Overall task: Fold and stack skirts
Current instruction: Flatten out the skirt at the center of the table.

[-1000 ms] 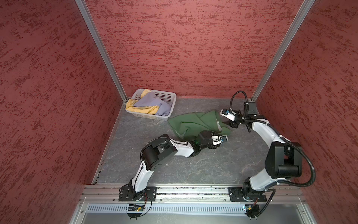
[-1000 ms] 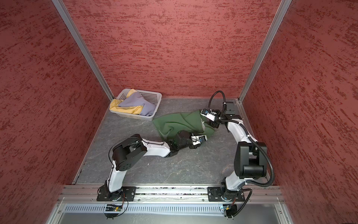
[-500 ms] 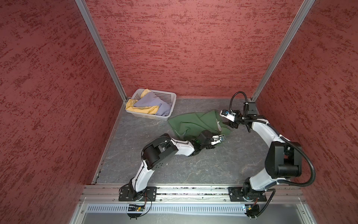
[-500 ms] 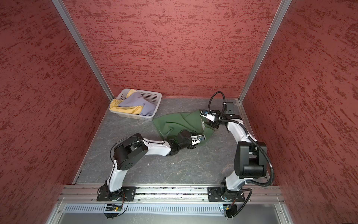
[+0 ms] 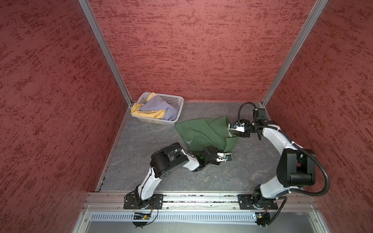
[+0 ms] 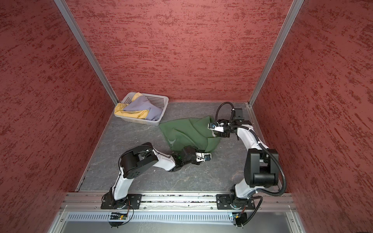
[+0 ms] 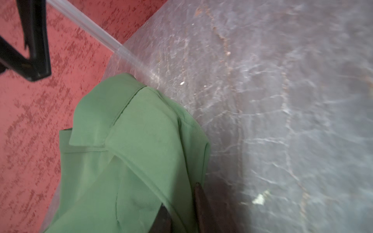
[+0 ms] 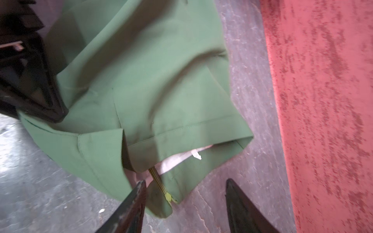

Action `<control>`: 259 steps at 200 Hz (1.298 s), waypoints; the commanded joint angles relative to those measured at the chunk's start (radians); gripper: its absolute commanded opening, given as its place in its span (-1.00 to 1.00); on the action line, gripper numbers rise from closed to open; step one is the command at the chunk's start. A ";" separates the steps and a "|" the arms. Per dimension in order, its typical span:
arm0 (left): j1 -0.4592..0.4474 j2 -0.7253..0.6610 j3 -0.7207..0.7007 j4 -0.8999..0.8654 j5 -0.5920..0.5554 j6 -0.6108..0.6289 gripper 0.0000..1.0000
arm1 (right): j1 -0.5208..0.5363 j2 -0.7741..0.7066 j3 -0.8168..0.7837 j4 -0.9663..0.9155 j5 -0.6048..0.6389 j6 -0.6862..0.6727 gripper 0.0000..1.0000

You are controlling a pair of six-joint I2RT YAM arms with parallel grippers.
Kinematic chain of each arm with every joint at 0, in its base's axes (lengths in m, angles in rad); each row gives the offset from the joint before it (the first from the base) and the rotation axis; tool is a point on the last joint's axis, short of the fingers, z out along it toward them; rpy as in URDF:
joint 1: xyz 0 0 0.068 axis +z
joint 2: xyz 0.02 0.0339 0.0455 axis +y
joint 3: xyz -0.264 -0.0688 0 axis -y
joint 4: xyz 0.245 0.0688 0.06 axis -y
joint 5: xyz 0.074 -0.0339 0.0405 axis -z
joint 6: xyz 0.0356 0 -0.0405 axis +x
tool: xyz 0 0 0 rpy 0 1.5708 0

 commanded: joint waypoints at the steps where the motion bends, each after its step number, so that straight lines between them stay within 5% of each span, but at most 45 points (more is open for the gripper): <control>1: -0.003 -0.055 -0.019 0.107 0.015 0.142 -0.64 | 0.032 -0.010 0.038 -0.094 -0.019 -0.066 0.26; 118: 0.038 -0.078 -0.095 0.116 -0.001 0.648 -0.62 | 0.200 0.019 0.056 -0.216 0.097 -0.019 0.25; 259: -0.007 0.013 -0.139 0.253 -0.062 0.805 -0.62 | 0.276 0.081 0.085 -0.337 0.198 -0.031 0.24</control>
